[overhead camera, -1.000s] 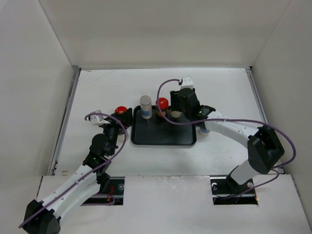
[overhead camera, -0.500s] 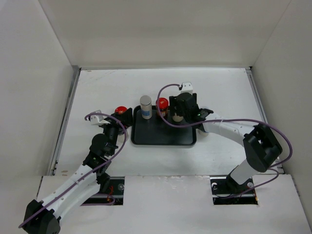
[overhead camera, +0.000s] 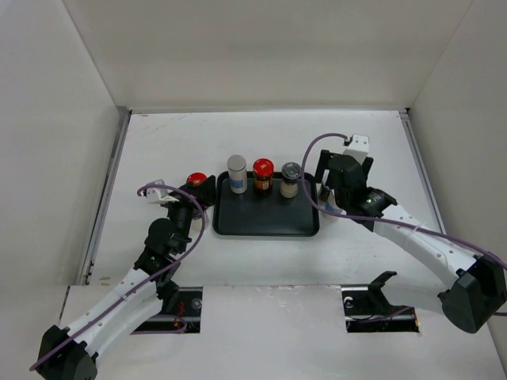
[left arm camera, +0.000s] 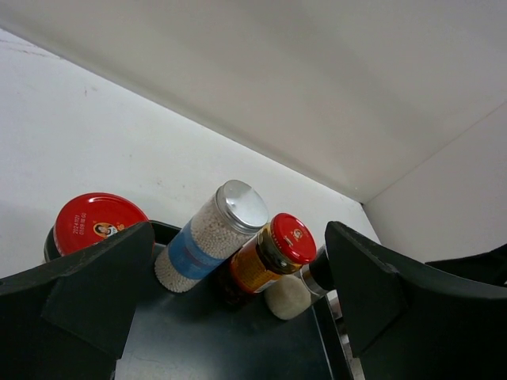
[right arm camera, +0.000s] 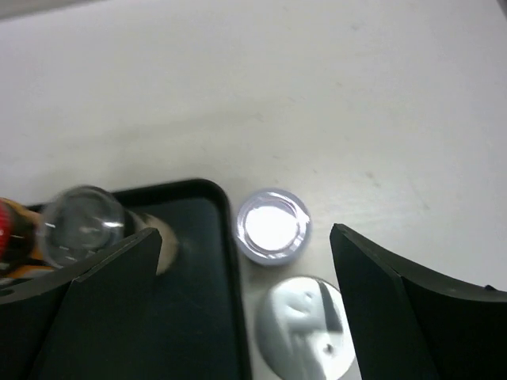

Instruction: Organize the condiment bottles

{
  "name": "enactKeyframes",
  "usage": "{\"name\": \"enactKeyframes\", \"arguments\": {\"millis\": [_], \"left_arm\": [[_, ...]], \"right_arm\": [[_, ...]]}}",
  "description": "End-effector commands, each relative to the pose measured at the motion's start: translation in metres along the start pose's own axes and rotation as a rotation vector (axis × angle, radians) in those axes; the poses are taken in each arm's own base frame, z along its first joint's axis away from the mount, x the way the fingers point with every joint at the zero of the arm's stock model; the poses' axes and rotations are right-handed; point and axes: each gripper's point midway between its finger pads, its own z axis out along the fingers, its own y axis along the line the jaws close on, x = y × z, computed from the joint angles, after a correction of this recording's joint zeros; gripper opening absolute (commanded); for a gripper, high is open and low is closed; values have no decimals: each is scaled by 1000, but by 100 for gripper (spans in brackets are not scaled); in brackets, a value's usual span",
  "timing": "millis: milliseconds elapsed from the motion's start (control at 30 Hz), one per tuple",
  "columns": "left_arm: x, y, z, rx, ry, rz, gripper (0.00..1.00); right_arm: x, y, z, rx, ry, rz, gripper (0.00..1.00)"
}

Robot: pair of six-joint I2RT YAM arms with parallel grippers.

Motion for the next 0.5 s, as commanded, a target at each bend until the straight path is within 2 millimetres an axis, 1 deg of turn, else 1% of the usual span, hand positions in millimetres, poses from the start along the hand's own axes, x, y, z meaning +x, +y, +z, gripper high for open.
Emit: {"name": "enactKeyframes", "arguments": {"millis": [0, 200, 300, 367, 400, 433, 467], "left_arm": [[-4, -10, -1, 41, -14, -26, 90], [-5, -10, -1, 42, -15, -28, 90], [-4, -10, -1, 42, -13, -28, 90], [-3, -10, -1, 41, -9, -26, 90], [-2, -10, -1, 39, -7, -25, 90], [-2, -10, -1, 39, -6, -25, 90], [-2, -10, -1, 39, -6, -27, 90]], "right_arm": [[30, -40, -8, 161, 75, -63, 95], [62, -41, -9, 114, 166, -7, 97], [75, -43, -9, 110, 193, 6, 92], [81, -41, -9, 99, 206, 18, 78], [78, -42, -9, 100, 193, 29, 69], [73, -42, -10, 98, 173, 35, 61], [64, -44, -11, 105, 136, 45, 55]]}}
